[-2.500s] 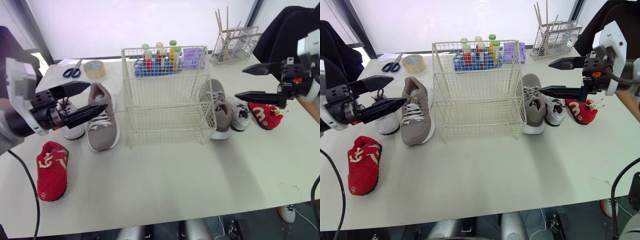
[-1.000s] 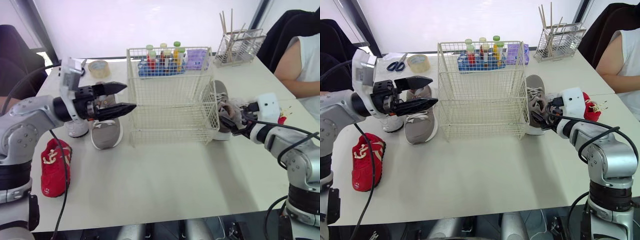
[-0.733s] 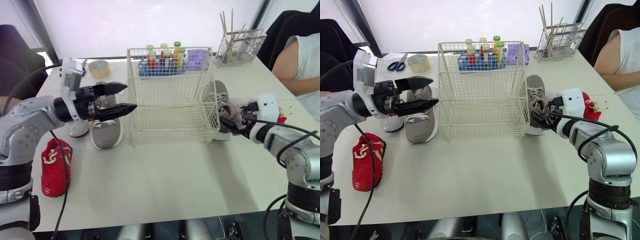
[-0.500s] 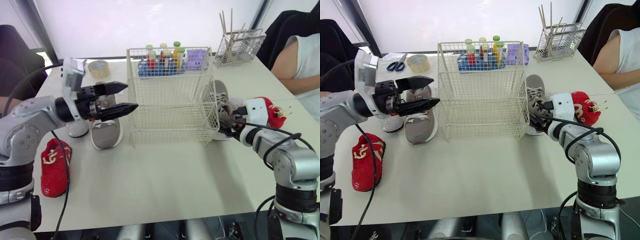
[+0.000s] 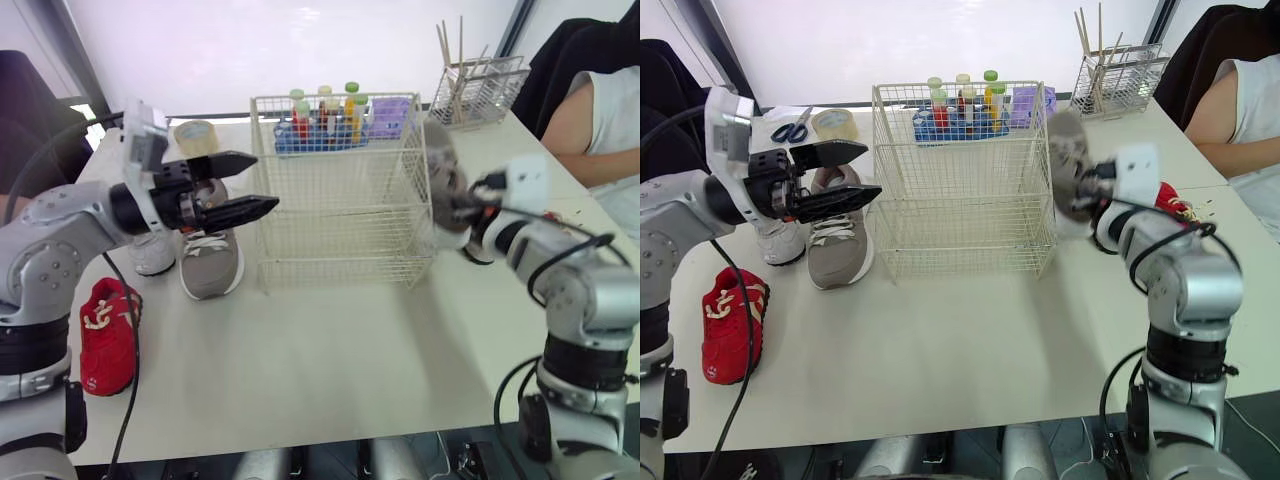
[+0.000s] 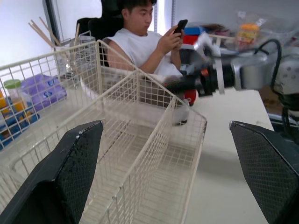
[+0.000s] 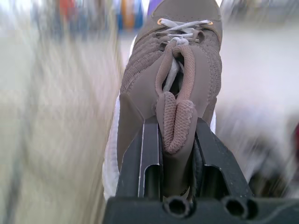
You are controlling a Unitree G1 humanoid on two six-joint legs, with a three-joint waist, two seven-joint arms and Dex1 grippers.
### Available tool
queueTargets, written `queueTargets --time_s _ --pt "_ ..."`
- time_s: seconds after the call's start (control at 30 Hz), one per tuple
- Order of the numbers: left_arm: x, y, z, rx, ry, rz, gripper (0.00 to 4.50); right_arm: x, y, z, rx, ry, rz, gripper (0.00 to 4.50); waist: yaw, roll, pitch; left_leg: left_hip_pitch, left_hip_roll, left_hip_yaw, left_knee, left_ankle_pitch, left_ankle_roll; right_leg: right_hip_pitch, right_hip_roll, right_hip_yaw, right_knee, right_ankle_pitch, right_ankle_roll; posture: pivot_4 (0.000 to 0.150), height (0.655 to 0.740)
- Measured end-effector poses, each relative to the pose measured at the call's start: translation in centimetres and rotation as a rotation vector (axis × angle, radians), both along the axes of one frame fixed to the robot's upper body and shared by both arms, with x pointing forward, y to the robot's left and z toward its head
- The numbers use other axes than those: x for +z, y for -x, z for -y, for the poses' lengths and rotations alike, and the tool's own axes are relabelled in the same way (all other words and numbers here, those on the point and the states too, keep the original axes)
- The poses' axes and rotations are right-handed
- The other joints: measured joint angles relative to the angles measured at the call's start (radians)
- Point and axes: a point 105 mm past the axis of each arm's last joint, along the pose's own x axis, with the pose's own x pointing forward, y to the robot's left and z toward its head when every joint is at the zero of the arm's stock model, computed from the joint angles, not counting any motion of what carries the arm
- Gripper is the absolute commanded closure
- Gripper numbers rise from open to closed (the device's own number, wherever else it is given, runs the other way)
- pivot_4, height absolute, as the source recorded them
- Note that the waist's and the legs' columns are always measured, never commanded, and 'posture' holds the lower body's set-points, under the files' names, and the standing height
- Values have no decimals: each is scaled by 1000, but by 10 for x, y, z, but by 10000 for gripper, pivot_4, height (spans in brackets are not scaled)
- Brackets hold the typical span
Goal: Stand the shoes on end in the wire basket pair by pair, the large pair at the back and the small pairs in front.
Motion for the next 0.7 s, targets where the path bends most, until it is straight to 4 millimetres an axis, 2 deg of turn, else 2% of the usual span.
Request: queueTargets --time_s 0.13,0.23,0.3,0.4,0.5,0.7 --pt "5 -7 2 4 26 5 0 58 3 9 -44 35 206 43175 2 -1 0 0 0 0 0 0 0 1 0 0 0 0 0 1500 7400" --pt "17 -14 -2 20 47 17 0 89 10 10 52 130 310 43175 -1 0 2 0 -1 0 0 0 1 1 0 0 -1 0 0 1500 7400" --pt "23 -19 -9 42 66 10 0 109 21 -2 179 234 387 43175 -5 0 2 0 -1 0 0 0 1 1 1 0 0 0 1 1500 7400" --pt "33 -29 -24 73 99 -6 0 132 43 -32 407 462 506 43175 -21 -1 2 0 0 0 0 -1 2 1 2 -1 0 -1 2 1500 7400" --pt "42 -36 -41 103 125 -38 0 127 60 -58 624 685 529 43175 -30 -2 3 0 1 0 1 -1 2 1 2 -2 0 -1 3 1500 7400" --pt "76 -36 -66 101 160 -45 0 93 66 -94 938 1006 511 43175 -26 -5 6 0 0 0 2 -1 2 1 1 -2 1 -1 3 1500 7400"
